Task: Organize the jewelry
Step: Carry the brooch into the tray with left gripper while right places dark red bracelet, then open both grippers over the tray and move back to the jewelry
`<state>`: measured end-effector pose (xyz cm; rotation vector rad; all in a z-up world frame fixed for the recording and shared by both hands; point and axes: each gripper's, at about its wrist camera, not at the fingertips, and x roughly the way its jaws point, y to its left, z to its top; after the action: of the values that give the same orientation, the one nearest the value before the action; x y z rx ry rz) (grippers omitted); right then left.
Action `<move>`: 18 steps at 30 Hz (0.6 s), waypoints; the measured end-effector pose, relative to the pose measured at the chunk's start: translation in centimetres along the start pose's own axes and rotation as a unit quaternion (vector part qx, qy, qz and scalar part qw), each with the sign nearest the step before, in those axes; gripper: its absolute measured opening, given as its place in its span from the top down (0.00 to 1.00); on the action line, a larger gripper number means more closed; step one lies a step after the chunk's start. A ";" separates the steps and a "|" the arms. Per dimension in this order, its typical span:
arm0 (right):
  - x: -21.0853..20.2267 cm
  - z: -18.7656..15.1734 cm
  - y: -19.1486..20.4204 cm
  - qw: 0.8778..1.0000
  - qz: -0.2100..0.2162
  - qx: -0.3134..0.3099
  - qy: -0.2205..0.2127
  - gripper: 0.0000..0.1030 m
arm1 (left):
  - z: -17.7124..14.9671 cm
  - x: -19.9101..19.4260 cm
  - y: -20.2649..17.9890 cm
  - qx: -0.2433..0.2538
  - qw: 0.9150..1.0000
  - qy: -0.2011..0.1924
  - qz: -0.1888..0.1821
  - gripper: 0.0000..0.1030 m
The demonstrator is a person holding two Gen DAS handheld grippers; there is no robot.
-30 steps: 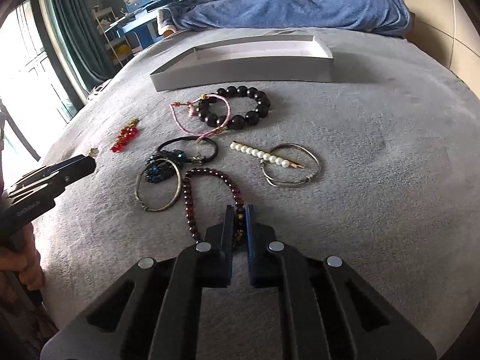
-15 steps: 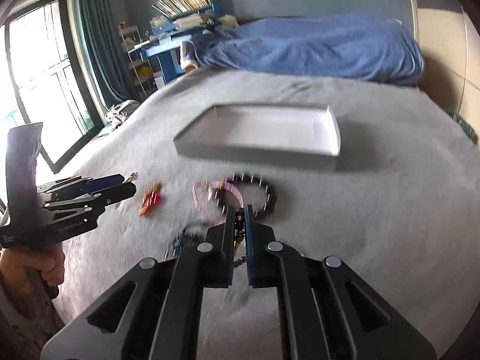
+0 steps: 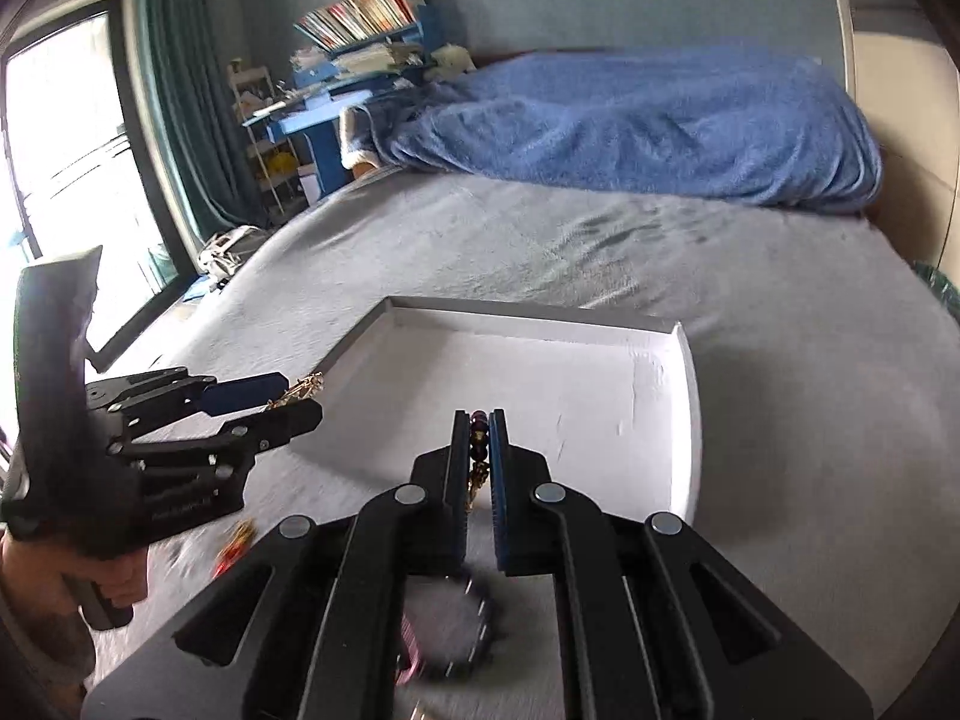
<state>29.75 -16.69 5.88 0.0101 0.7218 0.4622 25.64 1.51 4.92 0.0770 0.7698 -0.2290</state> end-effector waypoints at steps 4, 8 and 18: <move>3.6 0.1 -2.0 0.999 -0.014 0.018 0.035 0.94 | 0.9 3.5 0.3 -0.003 1.000 0.028 0.003 0.63; 5.3 -1.0 -3.2 0.997 -0.043 0.020 0.067 0.94 | 0.3 6.0 0.4 -0.005 0.999 0.054 0.008 0.62; 3.3 -1.8 -2.9 0.998 -0.045 0.023 0.041 0.50 | -1.0 5.4 -0.1 0.007 0.999 0.046 0.023 0.28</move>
<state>31.86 -18.18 1.94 0.0012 0.8107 0.3613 28.68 0.66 0.49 0.1191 0.8569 -0.1876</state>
